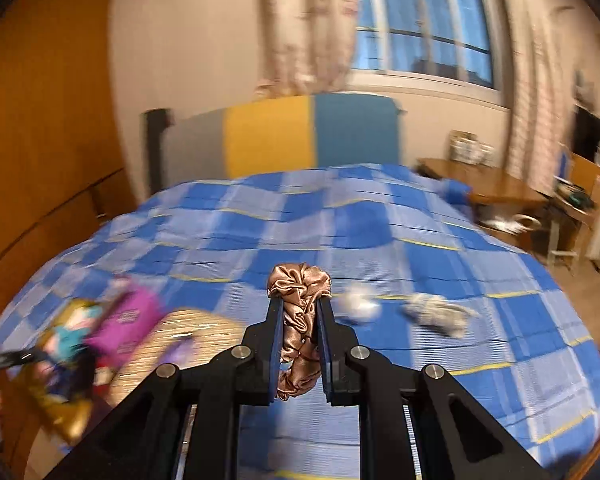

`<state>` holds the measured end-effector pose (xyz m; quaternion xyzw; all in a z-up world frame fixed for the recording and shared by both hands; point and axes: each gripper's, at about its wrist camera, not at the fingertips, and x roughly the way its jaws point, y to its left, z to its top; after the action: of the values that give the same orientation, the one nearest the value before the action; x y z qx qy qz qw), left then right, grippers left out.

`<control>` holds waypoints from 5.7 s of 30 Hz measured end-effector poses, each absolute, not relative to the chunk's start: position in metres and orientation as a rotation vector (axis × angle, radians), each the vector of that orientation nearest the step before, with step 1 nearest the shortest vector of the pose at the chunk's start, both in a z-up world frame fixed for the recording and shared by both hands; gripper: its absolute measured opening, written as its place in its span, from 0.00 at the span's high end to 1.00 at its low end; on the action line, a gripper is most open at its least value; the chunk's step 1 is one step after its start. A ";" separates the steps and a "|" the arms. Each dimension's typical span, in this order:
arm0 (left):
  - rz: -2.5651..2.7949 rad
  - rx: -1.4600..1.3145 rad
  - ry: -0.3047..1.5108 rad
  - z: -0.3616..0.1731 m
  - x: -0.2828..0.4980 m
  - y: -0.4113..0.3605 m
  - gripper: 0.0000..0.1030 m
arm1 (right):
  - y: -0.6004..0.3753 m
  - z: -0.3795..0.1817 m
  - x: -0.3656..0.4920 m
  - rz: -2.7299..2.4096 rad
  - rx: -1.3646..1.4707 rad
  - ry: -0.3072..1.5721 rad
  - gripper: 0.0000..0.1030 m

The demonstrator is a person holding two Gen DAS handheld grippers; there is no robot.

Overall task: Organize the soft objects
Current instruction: 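Lower the brown scrunchie into the gold tray and open the right gripper, then move the right gripper to the white knit glove and grasp it, then grasp the plastic-wrapped cotton ball with the left gripper while the right holds the glove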

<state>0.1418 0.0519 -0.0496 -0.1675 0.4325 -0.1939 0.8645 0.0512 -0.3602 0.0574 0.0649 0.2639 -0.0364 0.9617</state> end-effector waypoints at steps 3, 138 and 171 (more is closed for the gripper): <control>-0.373 -0.354 0.888 -0.044 0.139 0.068 0.47 | -0.311 0.063 0.049 0.055 0.117 0.543 0.84; -0.839 -0.052 1.027 0.023 0.127 -0.300 0.32 | -0.585 -0.119 0.143 -0.391 0.489 1.020 0.62; -0.610 0.057 1.140 -0.088 0.302 -0.445 0.22 | -0.578 -0.122 0.154 -0.440 0.434 1.065 0.59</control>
<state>0.3024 -0.4452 -0.0881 0.0263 0.5310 -0.2844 0.7978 0.1545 -0.5781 -0.1223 0.2035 0.4993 -0.2064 0.8165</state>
